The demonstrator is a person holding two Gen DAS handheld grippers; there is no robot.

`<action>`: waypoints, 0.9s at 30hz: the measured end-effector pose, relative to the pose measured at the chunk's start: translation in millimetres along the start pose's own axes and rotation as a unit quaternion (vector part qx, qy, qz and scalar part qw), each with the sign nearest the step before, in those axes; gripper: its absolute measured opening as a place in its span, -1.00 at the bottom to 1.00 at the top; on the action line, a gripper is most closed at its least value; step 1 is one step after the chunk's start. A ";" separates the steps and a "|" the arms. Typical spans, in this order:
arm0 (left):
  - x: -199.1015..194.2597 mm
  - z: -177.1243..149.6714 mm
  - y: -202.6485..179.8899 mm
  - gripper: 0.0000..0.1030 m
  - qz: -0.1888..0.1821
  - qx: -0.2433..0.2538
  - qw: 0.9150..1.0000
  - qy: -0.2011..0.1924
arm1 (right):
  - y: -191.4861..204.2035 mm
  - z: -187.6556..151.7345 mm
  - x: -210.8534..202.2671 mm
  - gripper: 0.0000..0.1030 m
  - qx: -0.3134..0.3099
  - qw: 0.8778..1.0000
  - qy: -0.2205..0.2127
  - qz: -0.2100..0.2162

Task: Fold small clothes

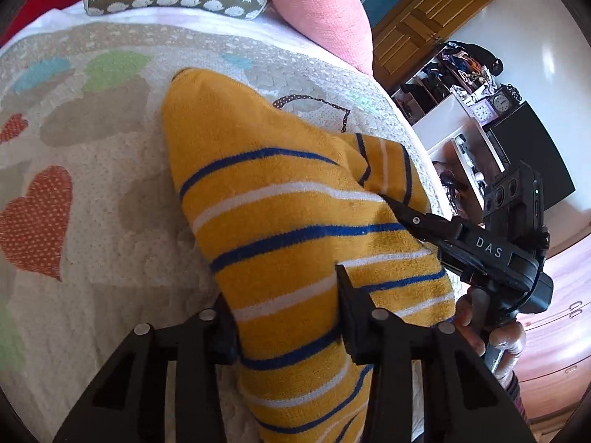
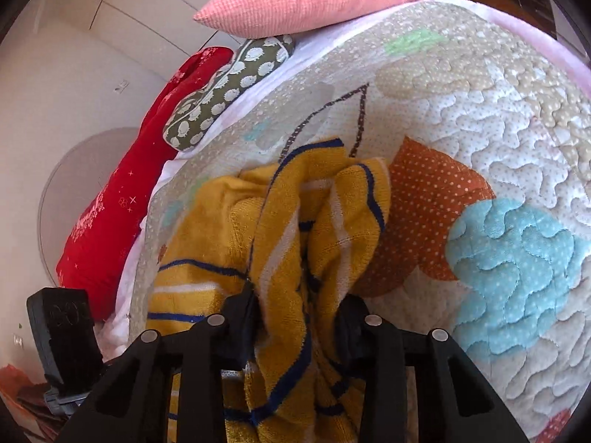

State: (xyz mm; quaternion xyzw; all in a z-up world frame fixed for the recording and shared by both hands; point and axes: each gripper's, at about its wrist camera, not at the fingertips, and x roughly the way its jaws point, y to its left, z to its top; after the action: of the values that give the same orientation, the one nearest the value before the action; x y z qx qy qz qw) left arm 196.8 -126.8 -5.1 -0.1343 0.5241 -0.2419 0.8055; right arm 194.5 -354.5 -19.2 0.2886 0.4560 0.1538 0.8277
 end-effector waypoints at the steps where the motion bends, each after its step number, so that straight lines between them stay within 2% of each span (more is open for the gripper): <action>1: -7.9 -2.1 -2.4 -0.23 0.008 0.005 1.000 -0.006 | 8.0 -2.8 -4.8 -0.32 -0.006 1.000 -0.002 0.004; 4: -35.6 -13.5 -5.5 -0.23 0.034 0.015 0.999 -0.026 | 40.8 -15.8 -19.2 -0.32 -0.044 0.999 -0.013 0.004; 9: -78.9 -18.9 6.8 -0.23 0.057 0.008 0.997 -0.056 | 92.4 -35.2 -29.7 -0.33 -0.093 0.995 -0.027 0.012; 16: -130.8 -25.7 32.2 -0.23 0.112 0.031 0.989 -0.097 | 146.4 -37.3 -13.1 -0.33 -0.123 0.992 -0.029 0.022; 21: -134.4 -8.6 58.6 -0.23 0.127 0.024 0.986 -0.104 | 168.2 -29.6 10.6 -0.33 -0.127 0.991 -0.024 0.018; 27: -118.2 10.0 81.8 -0.23 0.131 0.010 0.987 -0.096 | 173.4 -16.4 41.2 -0.33 -0.123 0.992 -0.016 0.003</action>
State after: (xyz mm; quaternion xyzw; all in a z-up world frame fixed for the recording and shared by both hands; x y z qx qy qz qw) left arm 186.8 4.8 52.6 -0.0789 0.4551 -0.1258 0.8780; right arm 204.2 -191.3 53.7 0.1880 0.4193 0.2067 0.8638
